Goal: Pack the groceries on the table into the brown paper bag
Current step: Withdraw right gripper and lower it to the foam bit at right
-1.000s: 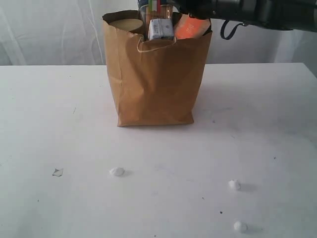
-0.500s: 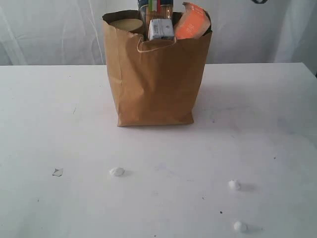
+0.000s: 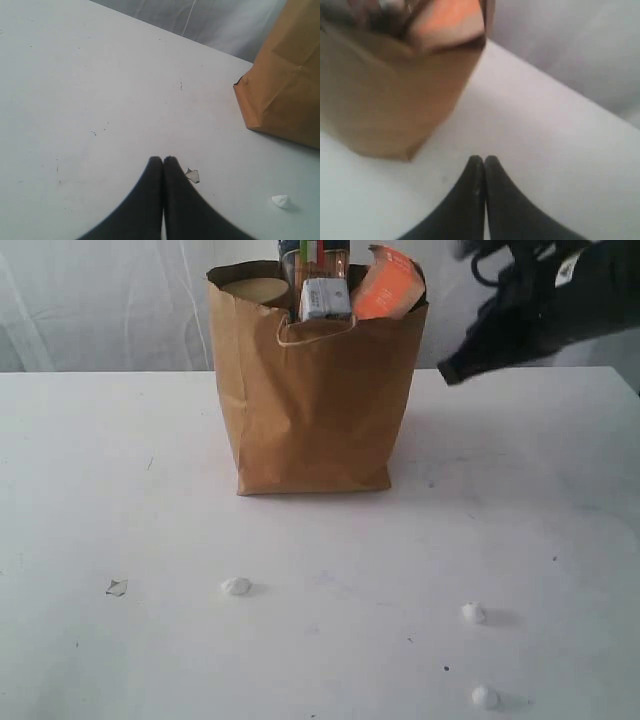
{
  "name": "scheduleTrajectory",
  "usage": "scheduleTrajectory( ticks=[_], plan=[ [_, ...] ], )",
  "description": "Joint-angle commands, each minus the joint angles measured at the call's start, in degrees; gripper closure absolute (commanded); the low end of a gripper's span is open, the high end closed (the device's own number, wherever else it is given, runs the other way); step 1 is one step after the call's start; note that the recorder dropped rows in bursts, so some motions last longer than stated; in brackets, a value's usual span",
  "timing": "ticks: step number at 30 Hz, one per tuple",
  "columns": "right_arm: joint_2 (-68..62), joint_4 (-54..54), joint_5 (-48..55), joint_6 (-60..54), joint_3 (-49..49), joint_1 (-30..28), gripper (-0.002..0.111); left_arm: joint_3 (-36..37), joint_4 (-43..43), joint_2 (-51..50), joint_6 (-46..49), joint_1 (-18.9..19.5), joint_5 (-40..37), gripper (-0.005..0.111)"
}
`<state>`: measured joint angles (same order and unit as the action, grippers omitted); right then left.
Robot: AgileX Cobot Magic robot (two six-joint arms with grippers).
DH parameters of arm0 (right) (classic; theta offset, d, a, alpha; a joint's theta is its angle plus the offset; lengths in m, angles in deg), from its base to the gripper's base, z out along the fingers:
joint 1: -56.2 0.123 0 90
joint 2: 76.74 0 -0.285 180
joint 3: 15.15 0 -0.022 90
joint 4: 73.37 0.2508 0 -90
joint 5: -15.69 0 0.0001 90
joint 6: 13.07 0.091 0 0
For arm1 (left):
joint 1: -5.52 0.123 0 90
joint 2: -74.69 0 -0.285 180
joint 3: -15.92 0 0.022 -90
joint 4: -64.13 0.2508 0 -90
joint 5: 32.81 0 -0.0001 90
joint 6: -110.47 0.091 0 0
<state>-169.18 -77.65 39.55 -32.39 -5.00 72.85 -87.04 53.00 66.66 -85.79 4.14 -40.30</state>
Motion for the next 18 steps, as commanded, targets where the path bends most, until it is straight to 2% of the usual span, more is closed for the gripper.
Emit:
scheduleTrajectory(
  ticks=[1, 4, 7, 10, 14, 16, 18],
  plan=[
    [0.53, -23.71, 8.31, 21.55, 3.36, -1.28, 0.108, 0.17, -0.55, 0.24, -0.31, 0.09, 0.10, 0.107],
    [0.04, -32.83, 15.06, 32.22, 4.74, -2.82, 0.108, 0.17, -0.55, 0.24, -0.31, 0.09, 0.10, 0.107],
    [-0.07, -30.56, 18.40, 27.55, 6.04, -3.17, 0.108, 0.17, -0.55, 0.24, -0.31, 0.09, 0.10, 0.107],
    [-0.07, -19.28, 18.53, 17.33, 7.05, -2.89, 0.108, 0.17, -0.55, 0.24, -0.31, 0.09, 0.10, 0.107],
    [-0.07, 4.28, 21.70, 3.85, 8.12, -2.89, 0.108, 0.17, -0.55, 0.24, -0.31, 0.09, 0.10, 0.107],
    [-0.07, 11.84, 26.14, -0.61, 8.87, -2.89, 0.108, 0.17, -0.55, 0.24, -0.31, 0.09, 0.10, 0.107],
    [-0.10, 14.27, 29.54, -1.53, 9.56, -2.89, 0.108, 0.17, -0.55, 0.24, -0.31, 0.09, 0.10, 0.107]
  ],
)
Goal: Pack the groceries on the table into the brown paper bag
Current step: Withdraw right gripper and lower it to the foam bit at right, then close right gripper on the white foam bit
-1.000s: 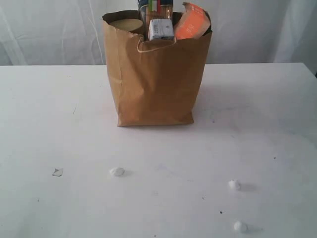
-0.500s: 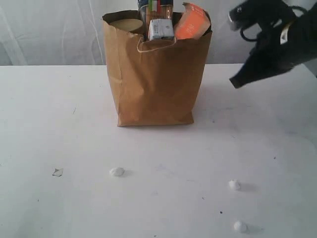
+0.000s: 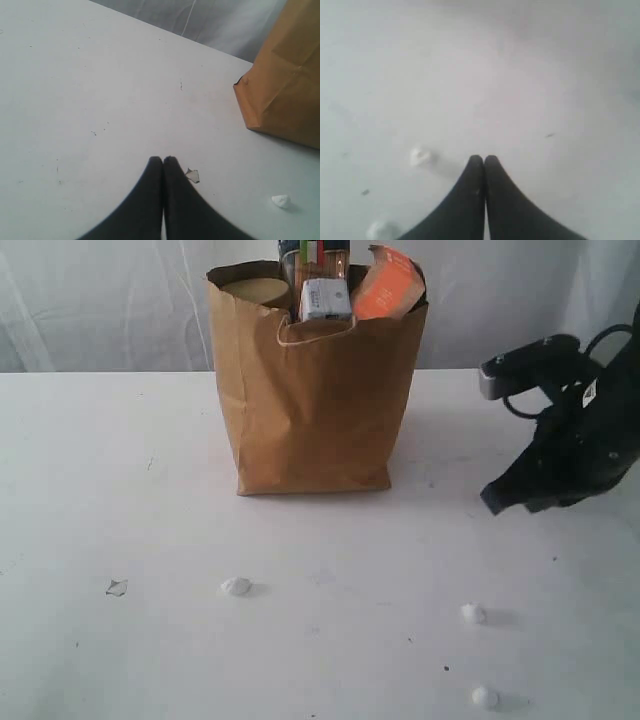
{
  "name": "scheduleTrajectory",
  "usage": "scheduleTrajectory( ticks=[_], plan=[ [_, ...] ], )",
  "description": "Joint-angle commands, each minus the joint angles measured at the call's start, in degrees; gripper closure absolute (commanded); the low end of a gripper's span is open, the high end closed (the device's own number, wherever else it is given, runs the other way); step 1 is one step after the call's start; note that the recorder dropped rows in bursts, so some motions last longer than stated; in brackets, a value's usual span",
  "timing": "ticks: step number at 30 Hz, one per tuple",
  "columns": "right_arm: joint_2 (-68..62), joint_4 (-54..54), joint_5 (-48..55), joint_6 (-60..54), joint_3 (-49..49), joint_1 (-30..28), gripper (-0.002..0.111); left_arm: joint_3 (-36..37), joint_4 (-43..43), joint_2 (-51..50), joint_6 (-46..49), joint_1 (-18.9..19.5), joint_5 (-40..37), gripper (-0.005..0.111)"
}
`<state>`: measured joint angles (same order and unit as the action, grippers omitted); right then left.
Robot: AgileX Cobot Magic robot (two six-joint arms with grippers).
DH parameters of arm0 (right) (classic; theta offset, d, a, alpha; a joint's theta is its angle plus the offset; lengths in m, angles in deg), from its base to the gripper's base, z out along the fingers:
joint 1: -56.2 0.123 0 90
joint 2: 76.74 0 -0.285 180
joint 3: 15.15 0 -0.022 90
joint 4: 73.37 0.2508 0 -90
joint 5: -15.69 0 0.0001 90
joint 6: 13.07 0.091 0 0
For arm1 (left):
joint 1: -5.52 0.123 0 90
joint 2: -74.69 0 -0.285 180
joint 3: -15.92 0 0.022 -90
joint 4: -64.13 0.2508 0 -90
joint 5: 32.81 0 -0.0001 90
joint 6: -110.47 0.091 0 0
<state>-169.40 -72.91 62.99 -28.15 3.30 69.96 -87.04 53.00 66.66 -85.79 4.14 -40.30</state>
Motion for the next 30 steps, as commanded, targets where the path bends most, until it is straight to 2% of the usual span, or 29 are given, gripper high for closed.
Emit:
scheduleTrajectory(
  ticks=[1, 8, 11, 15, 17, 30],
  plan=[
    [0.11, 9.52, 6.37, -5.77, 1.83, 0.00, 0.108, 0.17, -0.55, 0.24, -0.31, 0.09, 0.10, 0.107],
    [-1.92, 12.41, 7.03, -6.59, 4.04, 0.11, 0.105, 0.17, -0.55, 0.24, -0.31, 0.09, 0.10, 0.107],
    [-4.61, 12.79, 7.87, -8.85, 4.04, 1.09, 0.093, 0.17, -0.55, 0.24, -0.31, 0.09, 0.10, 0.107],
    [-8.12, 12.81, 3.70, -9.18, 4.04, 3.17, 0.073, 0.17, -0.55, 0.24, -0.31, 0.09, 0.10, 0.107],
    [-9.84, 12.81, 1.29, -9.31, 4.04, 4.01, 0.068, 0.17, -0.55, 0.24, -0.31, 0.09, 0.10, 0.107],
    [-18.03, 8.09, -4.94, -8.78, 4.04, 4.47, 0.069, 0.17, -0.55, 0.24, -0.31, 0.09, 0.10, 0.107]
  ],
)
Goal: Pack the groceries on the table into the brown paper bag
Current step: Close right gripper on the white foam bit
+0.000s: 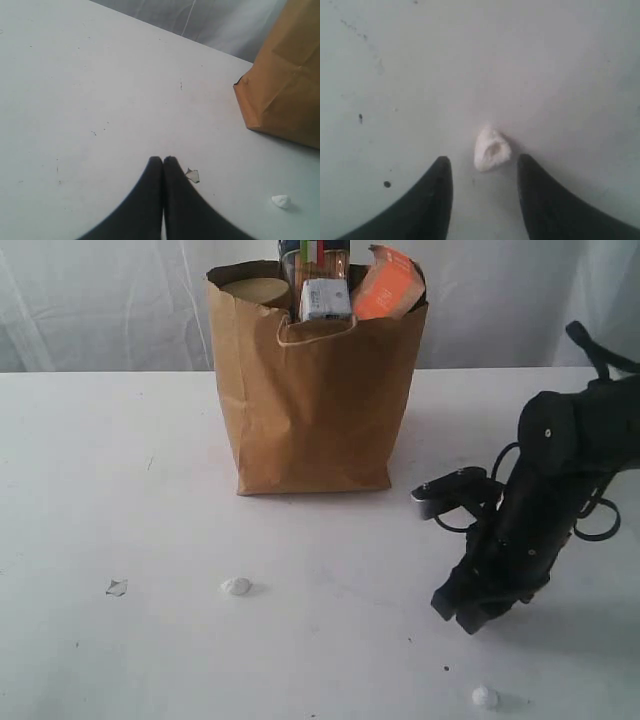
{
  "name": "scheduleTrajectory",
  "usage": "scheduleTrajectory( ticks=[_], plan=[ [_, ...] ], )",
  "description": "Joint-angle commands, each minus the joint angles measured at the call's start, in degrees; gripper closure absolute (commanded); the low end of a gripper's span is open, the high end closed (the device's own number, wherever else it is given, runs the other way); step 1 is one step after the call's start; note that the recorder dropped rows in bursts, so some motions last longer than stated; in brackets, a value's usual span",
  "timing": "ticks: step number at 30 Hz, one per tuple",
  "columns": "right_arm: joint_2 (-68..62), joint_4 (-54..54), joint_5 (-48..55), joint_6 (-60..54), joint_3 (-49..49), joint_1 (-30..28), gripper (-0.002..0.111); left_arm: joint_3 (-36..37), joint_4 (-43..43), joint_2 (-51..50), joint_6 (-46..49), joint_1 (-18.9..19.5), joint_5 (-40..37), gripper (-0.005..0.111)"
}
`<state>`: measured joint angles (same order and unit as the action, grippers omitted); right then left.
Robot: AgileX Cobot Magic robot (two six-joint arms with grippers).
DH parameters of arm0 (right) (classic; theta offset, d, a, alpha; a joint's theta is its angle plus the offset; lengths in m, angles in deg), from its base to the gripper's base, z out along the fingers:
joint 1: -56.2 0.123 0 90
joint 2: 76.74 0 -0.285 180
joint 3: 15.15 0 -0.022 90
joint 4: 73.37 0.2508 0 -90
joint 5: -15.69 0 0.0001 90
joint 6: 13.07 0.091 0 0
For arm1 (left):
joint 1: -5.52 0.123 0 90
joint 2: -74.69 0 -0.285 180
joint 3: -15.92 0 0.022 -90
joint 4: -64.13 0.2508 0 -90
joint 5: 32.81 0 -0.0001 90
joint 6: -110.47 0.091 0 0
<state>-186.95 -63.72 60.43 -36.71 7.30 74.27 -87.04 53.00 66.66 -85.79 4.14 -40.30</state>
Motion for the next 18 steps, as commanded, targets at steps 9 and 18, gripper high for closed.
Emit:
scheduleTrajectory(
  ticks=[9, 18],
  plan=[
    [-0.57, -1.51, -3.99, 0.49, 0.03, 0.15, 0.082, 0.17, -0.55, 0.24, -0.31, 0.09, 0.10, 0.107],
    [-0.46, -1.51, -2.10, 1.73, 0.03, 0.15, 0.098, 0.17, -0.55, 0.24, -0.31, 0.09, 0.10, 0.107]
  ],
)
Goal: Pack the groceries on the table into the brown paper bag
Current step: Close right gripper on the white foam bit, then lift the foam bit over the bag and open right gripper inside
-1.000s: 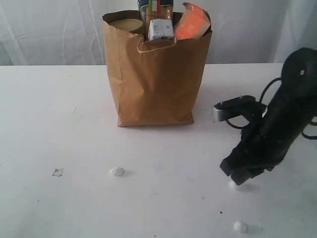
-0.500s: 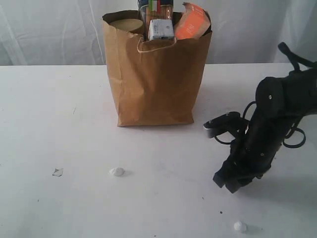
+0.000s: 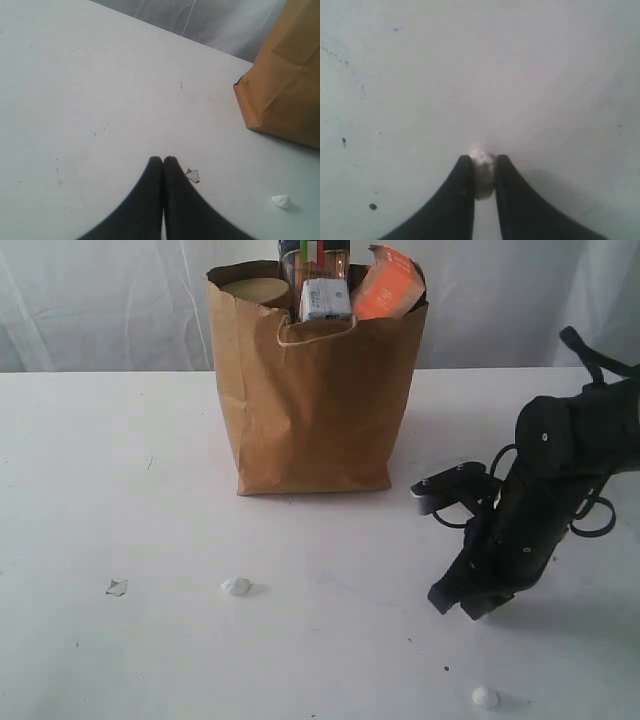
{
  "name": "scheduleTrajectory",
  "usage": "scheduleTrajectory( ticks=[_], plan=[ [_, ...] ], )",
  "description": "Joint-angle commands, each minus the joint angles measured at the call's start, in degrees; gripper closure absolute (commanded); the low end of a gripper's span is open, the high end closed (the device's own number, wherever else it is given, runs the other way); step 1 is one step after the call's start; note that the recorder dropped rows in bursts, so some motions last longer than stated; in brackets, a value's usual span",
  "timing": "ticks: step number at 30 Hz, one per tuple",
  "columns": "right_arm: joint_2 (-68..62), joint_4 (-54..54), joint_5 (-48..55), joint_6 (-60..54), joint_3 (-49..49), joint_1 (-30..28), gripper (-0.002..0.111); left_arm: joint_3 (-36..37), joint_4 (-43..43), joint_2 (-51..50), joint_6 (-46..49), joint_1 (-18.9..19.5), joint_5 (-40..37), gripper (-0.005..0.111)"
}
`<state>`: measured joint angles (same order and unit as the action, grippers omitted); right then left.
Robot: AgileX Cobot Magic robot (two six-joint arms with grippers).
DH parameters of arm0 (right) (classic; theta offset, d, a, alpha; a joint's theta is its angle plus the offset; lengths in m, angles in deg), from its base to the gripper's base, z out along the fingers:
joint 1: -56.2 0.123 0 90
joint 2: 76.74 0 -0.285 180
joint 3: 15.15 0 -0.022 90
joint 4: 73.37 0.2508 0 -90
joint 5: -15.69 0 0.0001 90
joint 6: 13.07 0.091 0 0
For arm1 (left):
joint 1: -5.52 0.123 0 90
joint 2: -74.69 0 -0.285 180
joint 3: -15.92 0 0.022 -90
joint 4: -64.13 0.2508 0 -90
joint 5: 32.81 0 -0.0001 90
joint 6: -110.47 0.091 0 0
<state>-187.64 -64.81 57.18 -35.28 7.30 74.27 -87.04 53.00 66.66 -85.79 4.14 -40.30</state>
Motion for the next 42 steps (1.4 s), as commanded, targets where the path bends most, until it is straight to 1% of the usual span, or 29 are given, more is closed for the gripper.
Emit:
scheduleTrajectory(
  ticks=[1, 10, 15, 17, 24, 29, 35, 38, 42],
  plan=[
    [0.22, -0.41, 1.15, 0.30, 0.03, 0.15, 0.099, 0.17, -0.55, 0.24, -0.31, 0.09, 0.10, 0.107],
    [1.86, -0.30, 2.66, 0.39, -0.08, 0.15, 0.099, 0.17, -0.55, 0.24, -0.31, 0.09, 0.10, 0.107],
    [5.34, -0.22, 2.66, 0.39, -0.08, 0.15, 0.107, 0.17, -0.55, 0.24, -0.31, 0.09, 0.10, 0.107],
    [7.03, 0.17, 3.12, 0.39, -0.16, 0.15, 0.108, 0.17, -0.55, 0.24, -0.31, 0.09, 0.10, 0.107],
    [12.14, 9.97, 5.99, 0.08, -3.48, 0.15, 0.108, 0.17, -0.55, 0.24, -0.31, 0.09, 0.10, 0.107],
    [14.31, 13.66, 9.53, -0.15, -6.85, 0.15, 0.108, 0.17, -0.55, 0.24, -0.31, 0.09, 0.10, 0.107],
    [14.54, 21.24, 17.99, -2.09, -12.16, 0.15, 0.108, 0.17, -0.55, 0.24, -0.31, 0.09, 0.10, 0.107],
    [14.54, 28.75, 21.13, -5.46, -14.69, 0.15, 0.108, 0.17, -0.55, 0.24, -0.31, 0.09, 0.10, 0.107],
    [14.54, 43.70, 21.23, -14.31, -17.50, 0.15, 0.108, 0.17, -0.55, 0.24, -0.31, 0.09, 0.10, 0.107]
  ],
)
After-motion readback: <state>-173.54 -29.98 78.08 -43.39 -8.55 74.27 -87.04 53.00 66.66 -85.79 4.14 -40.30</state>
